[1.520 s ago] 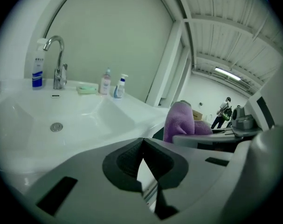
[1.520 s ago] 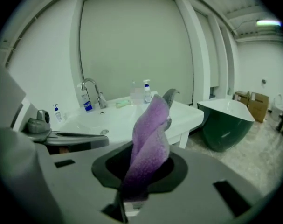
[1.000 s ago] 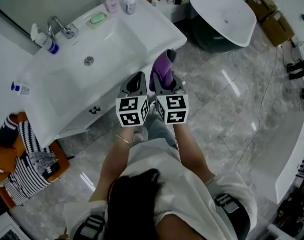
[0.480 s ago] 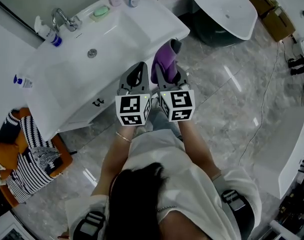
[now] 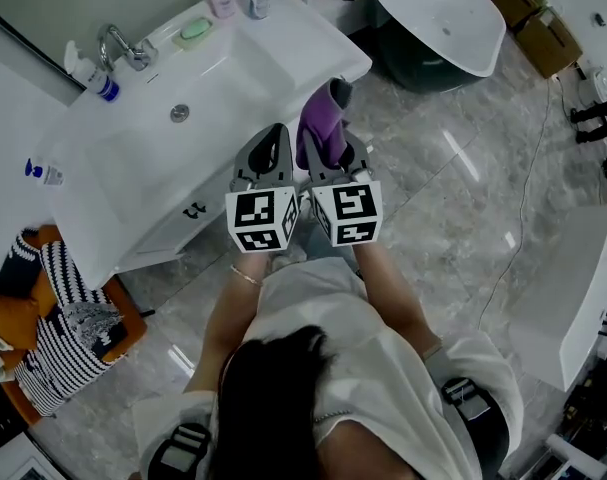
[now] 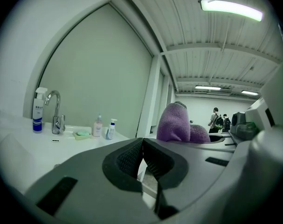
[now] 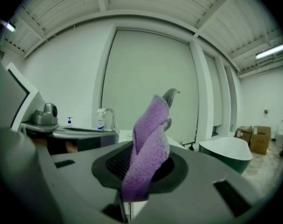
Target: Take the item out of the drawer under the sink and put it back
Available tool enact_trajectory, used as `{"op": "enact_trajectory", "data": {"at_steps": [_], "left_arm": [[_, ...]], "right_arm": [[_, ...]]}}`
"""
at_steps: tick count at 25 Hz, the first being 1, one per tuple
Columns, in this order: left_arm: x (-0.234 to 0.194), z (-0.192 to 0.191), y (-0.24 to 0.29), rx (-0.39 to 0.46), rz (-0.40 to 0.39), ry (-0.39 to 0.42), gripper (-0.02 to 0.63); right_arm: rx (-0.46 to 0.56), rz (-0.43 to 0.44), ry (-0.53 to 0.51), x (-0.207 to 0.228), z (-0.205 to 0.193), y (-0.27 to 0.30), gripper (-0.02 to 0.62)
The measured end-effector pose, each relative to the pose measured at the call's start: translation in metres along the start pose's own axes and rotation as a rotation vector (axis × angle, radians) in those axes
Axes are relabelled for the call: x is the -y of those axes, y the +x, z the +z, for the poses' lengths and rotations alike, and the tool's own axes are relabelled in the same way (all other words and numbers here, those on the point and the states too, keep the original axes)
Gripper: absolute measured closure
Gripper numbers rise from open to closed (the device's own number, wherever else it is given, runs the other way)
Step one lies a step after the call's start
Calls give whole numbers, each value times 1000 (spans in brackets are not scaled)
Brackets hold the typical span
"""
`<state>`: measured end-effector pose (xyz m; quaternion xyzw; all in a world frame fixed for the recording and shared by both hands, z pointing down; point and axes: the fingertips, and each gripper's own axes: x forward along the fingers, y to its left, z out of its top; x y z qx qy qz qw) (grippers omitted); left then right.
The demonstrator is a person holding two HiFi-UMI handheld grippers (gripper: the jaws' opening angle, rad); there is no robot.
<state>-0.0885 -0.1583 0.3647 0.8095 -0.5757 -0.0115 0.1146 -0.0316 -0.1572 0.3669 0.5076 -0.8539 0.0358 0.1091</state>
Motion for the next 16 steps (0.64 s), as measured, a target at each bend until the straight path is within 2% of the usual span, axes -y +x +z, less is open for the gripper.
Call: {"op": "enact_trajectory", "data": {"at_steps": [16], "left_arm": [[-10,-11,-4,-33,16,10,601]], "right_arm": [[-8,17,-12,-11,-1,6,509]]}}
